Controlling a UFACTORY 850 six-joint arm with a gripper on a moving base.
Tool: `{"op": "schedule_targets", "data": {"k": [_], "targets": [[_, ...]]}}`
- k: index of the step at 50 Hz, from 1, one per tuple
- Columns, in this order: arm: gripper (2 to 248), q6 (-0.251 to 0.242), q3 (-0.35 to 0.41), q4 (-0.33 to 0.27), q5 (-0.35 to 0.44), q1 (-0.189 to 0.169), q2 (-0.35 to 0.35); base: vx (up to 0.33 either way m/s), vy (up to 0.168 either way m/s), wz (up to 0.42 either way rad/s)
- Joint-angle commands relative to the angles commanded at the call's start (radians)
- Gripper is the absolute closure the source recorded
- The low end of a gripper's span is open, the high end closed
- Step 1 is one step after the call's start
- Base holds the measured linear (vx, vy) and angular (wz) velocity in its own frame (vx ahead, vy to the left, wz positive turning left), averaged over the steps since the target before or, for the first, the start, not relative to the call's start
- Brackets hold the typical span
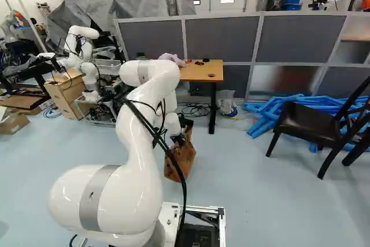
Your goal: Pick up the bag on the ground and place it on the table
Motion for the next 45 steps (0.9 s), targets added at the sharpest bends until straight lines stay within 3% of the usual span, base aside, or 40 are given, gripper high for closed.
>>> {"op": "schedule_targets", "data": {"k": [45], "targets": [[229, 0.0, 0.127, 0.0, 0.0, 0.0, 0.167, 0.0, 0.0, 0.0]]}}
